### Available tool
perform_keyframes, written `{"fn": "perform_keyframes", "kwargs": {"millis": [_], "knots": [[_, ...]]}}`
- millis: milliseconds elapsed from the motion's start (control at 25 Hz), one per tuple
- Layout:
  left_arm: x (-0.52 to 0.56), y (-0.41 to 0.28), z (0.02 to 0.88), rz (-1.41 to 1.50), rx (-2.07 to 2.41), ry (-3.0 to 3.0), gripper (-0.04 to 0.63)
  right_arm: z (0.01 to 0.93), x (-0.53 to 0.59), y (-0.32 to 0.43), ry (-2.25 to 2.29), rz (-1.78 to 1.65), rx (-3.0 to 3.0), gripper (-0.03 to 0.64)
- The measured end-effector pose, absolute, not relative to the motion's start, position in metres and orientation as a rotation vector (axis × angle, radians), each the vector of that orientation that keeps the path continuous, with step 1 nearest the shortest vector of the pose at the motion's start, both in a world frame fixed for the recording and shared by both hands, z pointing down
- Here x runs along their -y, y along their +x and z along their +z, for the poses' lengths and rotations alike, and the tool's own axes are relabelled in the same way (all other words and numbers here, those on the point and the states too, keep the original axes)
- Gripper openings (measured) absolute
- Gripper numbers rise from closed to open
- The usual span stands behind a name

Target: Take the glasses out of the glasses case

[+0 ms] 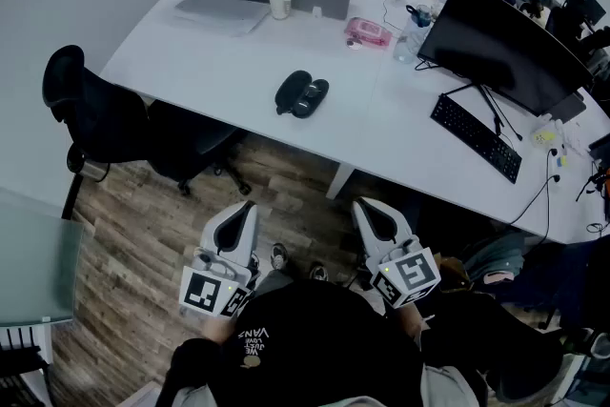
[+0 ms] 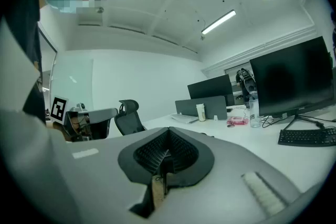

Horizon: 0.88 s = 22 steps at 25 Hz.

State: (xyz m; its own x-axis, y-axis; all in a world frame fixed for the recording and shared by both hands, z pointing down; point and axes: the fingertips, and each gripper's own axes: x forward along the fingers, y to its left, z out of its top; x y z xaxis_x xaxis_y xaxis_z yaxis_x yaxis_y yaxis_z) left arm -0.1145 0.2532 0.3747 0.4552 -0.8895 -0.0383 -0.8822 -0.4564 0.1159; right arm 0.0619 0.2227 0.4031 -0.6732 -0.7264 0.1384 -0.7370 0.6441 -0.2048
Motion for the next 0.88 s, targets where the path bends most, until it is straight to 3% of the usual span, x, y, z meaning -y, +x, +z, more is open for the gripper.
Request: {"fn": "perform_keyframes", "kwargs": {"millis": [880], "knots": [[-0.206,-0.182,0.377,-0.164,1.447,2.682,0.002,0.401,-0.179,0.010,1.439,0.459,2.749,0.002]]}}
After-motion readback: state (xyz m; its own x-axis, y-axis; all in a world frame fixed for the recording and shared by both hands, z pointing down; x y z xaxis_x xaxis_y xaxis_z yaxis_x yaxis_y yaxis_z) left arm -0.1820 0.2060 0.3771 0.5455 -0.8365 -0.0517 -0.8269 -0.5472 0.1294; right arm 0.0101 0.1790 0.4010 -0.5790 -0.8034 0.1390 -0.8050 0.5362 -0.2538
